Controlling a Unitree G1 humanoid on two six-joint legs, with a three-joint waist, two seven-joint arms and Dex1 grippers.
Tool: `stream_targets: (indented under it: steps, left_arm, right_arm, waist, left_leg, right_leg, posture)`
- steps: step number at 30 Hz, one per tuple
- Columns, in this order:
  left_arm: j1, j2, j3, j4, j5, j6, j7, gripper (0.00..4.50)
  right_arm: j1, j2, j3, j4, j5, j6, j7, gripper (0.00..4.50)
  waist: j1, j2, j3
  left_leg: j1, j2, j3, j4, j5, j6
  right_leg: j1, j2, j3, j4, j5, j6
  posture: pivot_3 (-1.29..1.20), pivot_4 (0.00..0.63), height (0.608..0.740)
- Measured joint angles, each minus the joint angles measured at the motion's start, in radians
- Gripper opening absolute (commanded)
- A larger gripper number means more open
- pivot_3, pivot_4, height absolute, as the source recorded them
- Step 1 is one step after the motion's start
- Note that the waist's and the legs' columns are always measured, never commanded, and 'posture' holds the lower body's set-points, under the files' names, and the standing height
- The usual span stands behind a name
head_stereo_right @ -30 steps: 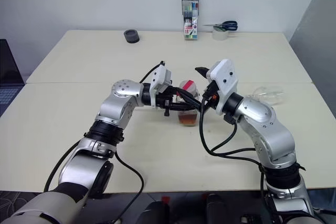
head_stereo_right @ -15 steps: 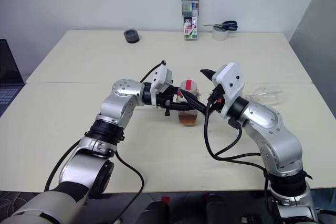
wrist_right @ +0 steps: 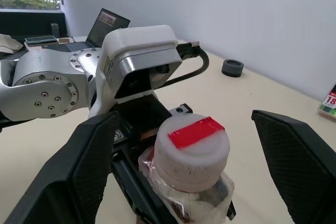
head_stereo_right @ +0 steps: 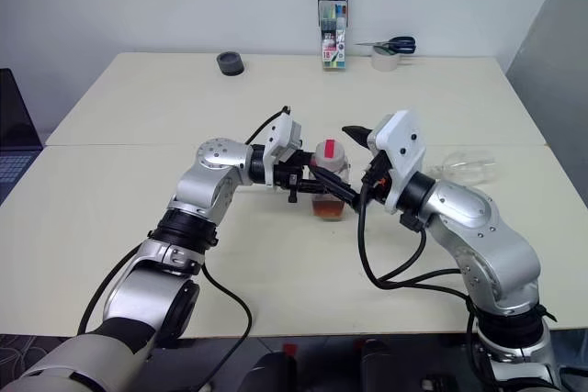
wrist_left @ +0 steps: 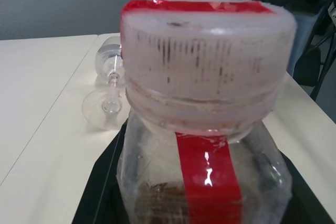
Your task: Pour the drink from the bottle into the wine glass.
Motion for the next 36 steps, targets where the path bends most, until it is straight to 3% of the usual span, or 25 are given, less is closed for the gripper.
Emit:
stream_targets:
  steps: [15, 36]
  left_arm:
    - [-0.004, -0.001, 0.0, 0.0, 0.0, 0.0, 0.0, 1.73]
    - [-0.004, -0.001, 0.0, 0.013, -0.002, 0.0, -0.001, 1.73]
  right_arm:
    - [0.004, 0.017, 0.016, 0.055, -0.086, -0.051, -0.036, 4.3]
    - [0.038, -0.056, -0.05, -0.06, 0.071, 0.049, 0.003, 4.3]
  waist:
    - [0.0, 0.0, 0.0]
    - [0.0, 0.0, 0.0]
  left_leg:
    - [0.0, 0.0, 0.0, 0.0, 0.0, 0.0]
    - [0.0, 0.0, 0.0, 0.0, 0.0, 0.0]
  right_leg:
    - [0.0, 0.0, 0.0, 0.0, 0.0, 0.0]
    - [0.0, 0.0, 0.0, 0.0, 0.0, 0.0]
  posture:
    - [0.0, 0.15, 0.74]
    - [0.0, 0.15, 0.74]
